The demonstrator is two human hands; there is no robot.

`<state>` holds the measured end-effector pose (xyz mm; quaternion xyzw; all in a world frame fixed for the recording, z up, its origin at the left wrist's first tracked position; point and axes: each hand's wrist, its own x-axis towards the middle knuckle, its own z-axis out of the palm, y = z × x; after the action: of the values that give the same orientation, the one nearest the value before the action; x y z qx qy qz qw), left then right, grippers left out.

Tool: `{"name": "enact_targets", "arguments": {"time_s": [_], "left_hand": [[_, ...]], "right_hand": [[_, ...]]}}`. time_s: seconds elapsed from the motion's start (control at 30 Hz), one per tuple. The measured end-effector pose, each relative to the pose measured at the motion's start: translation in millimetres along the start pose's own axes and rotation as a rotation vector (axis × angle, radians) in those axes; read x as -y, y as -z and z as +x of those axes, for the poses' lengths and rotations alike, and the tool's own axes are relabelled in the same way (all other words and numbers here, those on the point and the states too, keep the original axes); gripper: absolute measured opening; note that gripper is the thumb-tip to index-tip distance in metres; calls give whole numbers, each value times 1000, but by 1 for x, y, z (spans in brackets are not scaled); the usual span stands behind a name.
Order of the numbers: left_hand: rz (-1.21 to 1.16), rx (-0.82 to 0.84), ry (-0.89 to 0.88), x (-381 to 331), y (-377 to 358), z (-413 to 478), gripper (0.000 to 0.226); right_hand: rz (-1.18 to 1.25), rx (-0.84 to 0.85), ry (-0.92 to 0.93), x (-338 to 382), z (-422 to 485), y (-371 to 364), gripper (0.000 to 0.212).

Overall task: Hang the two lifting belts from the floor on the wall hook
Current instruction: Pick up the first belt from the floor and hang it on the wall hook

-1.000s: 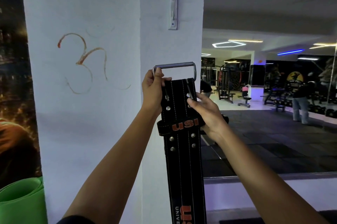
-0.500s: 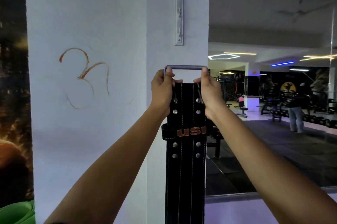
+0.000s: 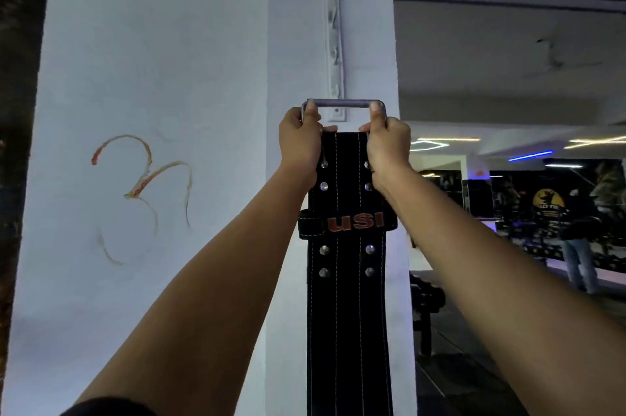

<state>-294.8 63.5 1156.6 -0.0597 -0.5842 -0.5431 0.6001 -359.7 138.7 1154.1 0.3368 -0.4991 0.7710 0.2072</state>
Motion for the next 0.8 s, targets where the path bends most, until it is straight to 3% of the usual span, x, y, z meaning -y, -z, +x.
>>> {"name": "enact_targets", "arguments": {"time_s": [0.37, 0.8], "left_hand": [[-42, -24, -41, 37, -38, 101, 28], [-62, -15, -61, 60, -43, 127, 28]], "right_hand": [[7, 1, 78, -26, 108, -38, 46], [44, 36, 6, -54, 134, -47, 46]]}}
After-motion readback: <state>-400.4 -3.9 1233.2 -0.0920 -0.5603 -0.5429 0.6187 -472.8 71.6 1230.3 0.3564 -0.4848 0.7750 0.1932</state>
